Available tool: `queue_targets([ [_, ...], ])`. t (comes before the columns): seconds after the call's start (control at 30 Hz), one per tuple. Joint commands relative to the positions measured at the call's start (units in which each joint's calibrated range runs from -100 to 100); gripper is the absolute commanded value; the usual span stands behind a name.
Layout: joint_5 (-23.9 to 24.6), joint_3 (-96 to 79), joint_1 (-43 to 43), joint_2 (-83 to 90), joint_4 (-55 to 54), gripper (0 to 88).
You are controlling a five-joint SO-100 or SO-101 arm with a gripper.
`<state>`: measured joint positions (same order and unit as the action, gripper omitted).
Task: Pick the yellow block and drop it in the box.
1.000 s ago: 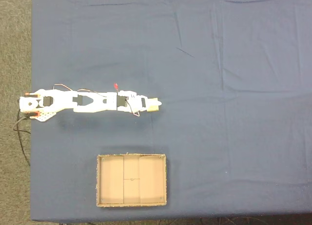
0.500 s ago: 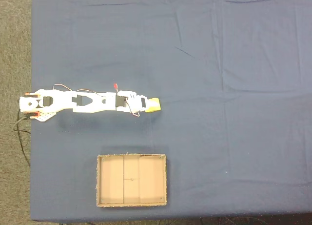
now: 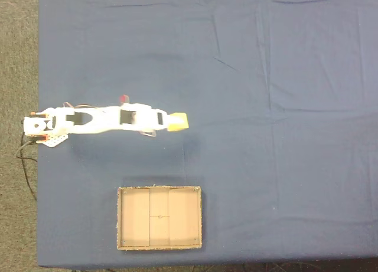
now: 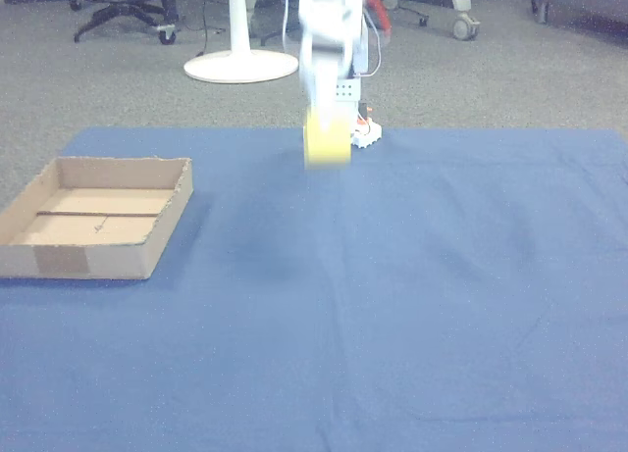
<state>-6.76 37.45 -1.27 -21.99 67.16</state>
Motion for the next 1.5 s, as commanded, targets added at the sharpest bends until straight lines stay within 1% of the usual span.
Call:
queue_targets([
  [0.0, 0.3, -2.7, -3.0, 22.5, 3.7, 19.6],
  [0.07, -0.8, -5.6, -9.0, 32.6, 4.0, 18.8],
  [0.17, -1.7, -14.8, -21.7, 43.5, -2.0, 19.5],
  [0.23, -2.9, -24.6, -28.4, 47.3, -7.9, 19.4],
  [0.27, -3.3, -31.7, -31.0, 48.5, -13.2, 18.9],
  [0.33, -5.7, -43.2, -34.5, 48.2, -20.9, 18.9],
  [0.4, -7.8, -47.1, -37.5, 44.2, -22.8, 18.9],
  [0.5, -9.8, -45.1, -40.8, 34.7, -23.2, 18.9],
  [0.6, -10.6, -38.7, -43.5, 23.7, -24.1, 19.1],
  [0.7, -11.4, -27.3, -45.3, 9.8, -24.1, 19.3],
  [0.83, -11.9, -14.5, -46.0, -5.3, -24.2, 19.7],
  [0.93, -12.3, -8.0, -46.0, -12.1, -25.1, 20.6],
  [0.97, -12.3, -7.4, -46.1, -12.6, -25.3, 22.2],
  [1.07, -12.1, -9.3, -46.0, -11.6, -25.2, 34.7],
  [1.1, -11.6, -10.2, -46.0, -11.1, -25.1, 36.1],
  [1.23, -10.4, -11.6, -45.1, -9.7, -23.8, 37.1],
  [1.3, -9.7, -16.5, -42.4, -3.0, -22.0, 37.1],
  [1.37, -7.8, -25.4, -36.9, 11.5, -21.8, 35.2],
  [1.43, -6.1, -36.6, -28.6, 29.8, -21.8, 29.2],
  [1.47, -6.0, -44.5, -22.7, 40.5, -22.1, 22.8],
])
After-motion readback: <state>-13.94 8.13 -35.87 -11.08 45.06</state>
